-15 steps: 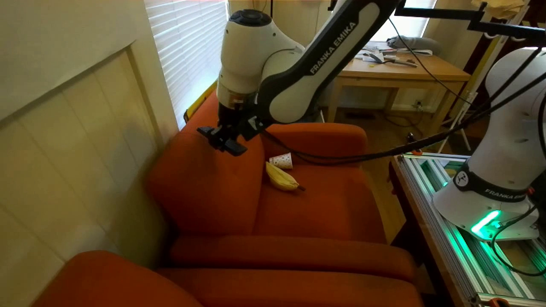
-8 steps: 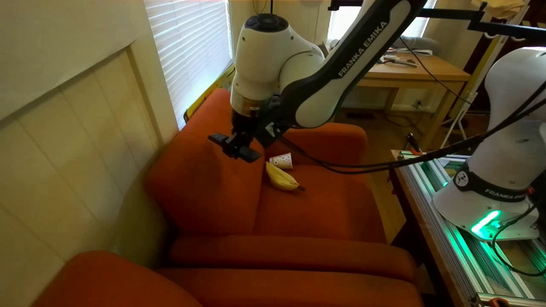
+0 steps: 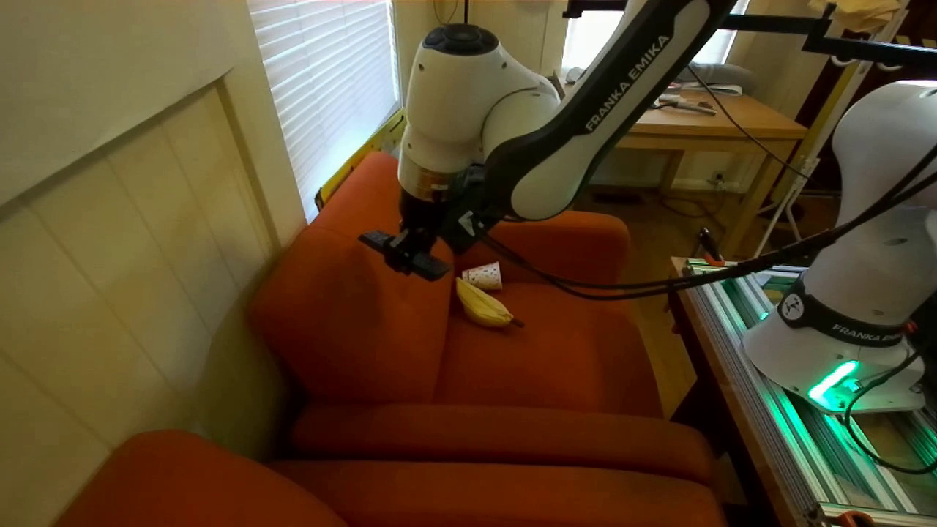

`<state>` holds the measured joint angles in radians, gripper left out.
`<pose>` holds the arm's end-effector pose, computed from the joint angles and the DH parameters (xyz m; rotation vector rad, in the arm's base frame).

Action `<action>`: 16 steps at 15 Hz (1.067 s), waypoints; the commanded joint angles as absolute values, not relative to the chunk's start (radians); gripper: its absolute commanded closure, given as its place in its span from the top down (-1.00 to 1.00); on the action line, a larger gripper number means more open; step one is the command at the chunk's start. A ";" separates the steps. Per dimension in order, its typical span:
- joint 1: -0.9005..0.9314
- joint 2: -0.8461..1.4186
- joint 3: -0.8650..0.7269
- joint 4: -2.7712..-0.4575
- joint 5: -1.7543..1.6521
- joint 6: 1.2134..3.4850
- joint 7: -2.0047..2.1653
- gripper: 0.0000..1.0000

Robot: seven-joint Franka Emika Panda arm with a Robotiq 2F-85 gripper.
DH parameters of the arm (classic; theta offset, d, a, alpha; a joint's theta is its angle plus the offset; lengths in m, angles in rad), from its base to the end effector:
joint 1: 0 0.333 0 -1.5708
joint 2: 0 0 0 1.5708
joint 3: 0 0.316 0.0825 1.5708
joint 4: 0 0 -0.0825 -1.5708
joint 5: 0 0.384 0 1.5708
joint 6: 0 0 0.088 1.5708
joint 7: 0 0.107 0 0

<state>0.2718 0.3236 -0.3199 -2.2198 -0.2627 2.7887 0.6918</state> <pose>0.5742 -0.0141 0.2602 2.8940 -0.7017 0.4585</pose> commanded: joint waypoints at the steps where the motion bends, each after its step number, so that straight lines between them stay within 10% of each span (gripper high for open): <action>1: 0.269 0.294 -0.294 -2.277 -0.317 2.842 0.698 -0.51; 16: 0.441 0.313 -0.304 -2.426 -0.445 2.958 0.707 -0.51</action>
